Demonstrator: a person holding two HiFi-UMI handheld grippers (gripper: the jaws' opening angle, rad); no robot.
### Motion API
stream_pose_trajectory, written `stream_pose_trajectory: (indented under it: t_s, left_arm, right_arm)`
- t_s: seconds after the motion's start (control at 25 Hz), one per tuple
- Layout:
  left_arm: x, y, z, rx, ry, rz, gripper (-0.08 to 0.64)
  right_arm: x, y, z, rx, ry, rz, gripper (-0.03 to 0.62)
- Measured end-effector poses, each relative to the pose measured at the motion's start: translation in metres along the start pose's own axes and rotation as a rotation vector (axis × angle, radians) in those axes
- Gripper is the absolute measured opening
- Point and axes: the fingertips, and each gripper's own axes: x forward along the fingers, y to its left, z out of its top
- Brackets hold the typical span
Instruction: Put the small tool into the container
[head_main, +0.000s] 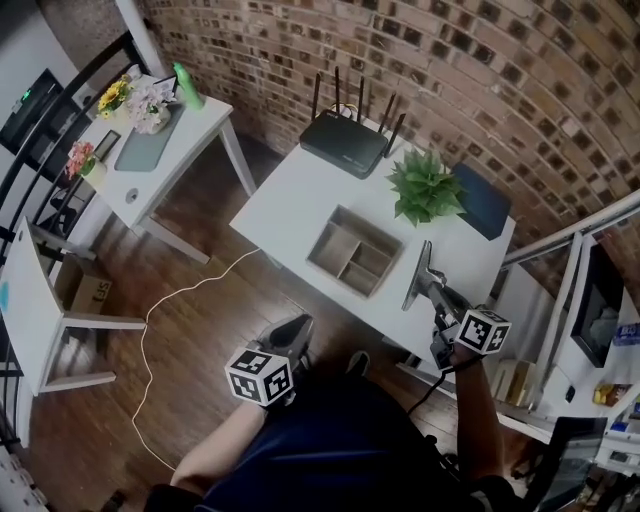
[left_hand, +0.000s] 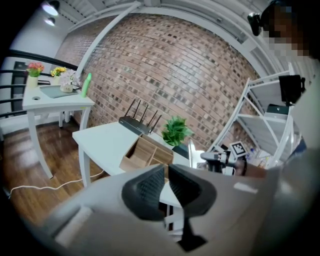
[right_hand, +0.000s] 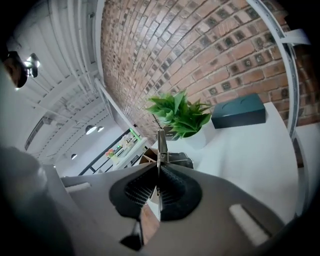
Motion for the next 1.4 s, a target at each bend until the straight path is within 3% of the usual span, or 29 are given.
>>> stream_pose_trajectory:
  t_s: [0.44, 0.76, 1.4]
  left_arm:
    - [-0.017, 0.020, 0.002, -0.032, -0.038, 0.050, 0.021]
    - [-0.024, 0.025, 0.003, -0.043, -0.048, 0.075, 0.018]
    - [-0.026, 0.027, 0.001, -0.045, -0.051, 0.094, 0.015]
  right_arm:
    - [0.030, 0.049, 0.033, -0.227, -0.089, 0.010, 0.011]
    - [0.057, 0.070, 0.035, -0.399, -0.107, 0.002, 0.011]
    - [0.099, 0.068, 0.007, -0.478, -0.094, -0.023, 0.011]
